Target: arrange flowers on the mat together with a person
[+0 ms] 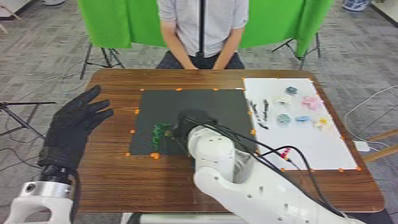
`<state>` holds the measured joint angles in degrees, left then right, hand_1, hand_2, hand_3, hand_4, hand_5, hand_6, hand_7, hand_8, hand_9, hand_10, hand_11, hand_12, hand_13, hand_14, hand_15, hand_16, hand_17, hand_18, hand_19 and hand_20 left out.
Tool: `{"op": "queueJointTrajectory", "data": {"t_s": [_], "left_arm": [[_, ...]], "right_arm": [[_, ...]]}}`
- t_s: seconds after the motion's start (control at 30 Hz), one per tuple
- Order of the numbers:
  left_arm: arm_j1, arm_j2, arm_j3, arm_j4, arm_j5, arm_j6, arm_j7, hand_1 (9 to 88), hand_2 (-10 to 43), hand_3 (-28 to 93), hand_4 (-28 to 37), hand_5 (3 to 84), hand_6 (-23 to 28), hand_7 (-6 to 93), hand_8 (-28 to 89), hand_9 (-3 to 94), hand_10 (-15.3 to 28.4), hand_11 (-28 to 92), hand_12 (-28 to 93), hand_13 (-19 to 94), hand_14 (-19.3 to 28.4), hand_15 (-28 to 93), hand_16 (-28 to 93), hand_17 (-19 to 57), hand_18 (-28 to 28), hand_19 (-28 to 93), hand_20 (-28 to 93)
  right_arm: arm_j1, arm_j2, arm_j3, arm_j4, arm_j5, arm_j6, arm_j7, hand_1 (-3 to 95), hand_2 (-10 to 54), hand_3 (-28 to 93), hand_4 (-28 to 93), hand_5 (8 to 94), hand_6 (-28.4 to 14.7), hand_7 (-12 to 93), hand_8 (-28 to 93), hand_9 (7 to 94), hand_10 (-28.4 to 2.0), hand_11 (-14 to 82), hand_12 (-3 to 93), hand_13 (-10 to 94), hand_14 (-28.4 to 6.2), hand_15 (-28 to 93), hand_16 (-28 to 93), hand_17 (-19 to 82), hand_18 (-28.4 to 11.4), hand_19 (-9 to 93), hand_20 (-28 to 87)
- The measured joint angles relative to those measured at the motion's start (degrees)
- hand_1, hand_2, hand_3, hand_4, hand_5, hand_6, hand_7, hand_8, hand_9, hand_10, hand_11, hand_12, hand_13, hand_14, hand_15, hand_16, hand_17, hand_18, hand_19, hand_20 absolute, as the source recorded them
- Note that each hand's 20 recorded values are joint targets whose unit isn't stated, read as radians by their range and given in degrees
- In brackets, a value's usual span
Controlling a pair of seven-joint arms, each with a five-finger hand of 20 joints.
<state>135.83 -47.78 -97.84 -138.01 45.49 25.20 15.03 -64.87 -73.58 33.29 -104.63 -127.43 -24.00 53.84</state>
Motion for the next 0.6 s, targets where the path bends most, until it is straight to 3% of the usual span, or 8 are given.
{"op": "queueJointTrajectory", "data": {"t_s": [0.13,0.37,0.6], "left_arm": [[1.13,0.04,-0.16,-0.05,-0.24,0.16,0.55,20.4,8.0,77,-28.3,34.4,7.5,13.9,-10,31.4,19.5,27,8,21,26.4,54,-12,-11.3,20.8,48,7],[2.05,0.07,-0.16,-0.08,-0.45,0.58,1.27,20.4,8.0,77,-28.3,34.3,7.6,13.9,-10,31.3,19.5,27,8,21,26.4,54,-12,-11.3,20.8,48,7],[3.47,-0.08,-0.92,-0.29,-0.66,0.81,2.45,20.4,8.0,77,-28.3,34.3,7.6,13.8,-10,31.3,19.5,27,8,21,26.4,54,-12,-11.3,20.8,48,7]], "right_arm": [[-0.53,1.0,0.07,-3.06,-2.98,3.41,-2.3,36.4,2.5,57,-18,84.8,-2.3,13,-10,93.2,-14.2,33.2,21.1,85,-8.5,69,18,58,-22.5,93,44],[-0.4,2.38,0.85,-5.21,-5.11,4.82,-2.85,36.1,2.7,57,-18,83.6,-2.7,13,-10,92.0,-14.5,32.5,21.0,85,-9.0,69,18,57,-22.3,93,43],[-3.97,5.72,7.65,-10.05,-1.11,10.78,-5.53,32.7,7.9,58,-18,74.8,-4.1,13,-10,80.3,-17.3,26.5,17.8,73,-13.4,66,15,45,-22.7,93,25]]}}
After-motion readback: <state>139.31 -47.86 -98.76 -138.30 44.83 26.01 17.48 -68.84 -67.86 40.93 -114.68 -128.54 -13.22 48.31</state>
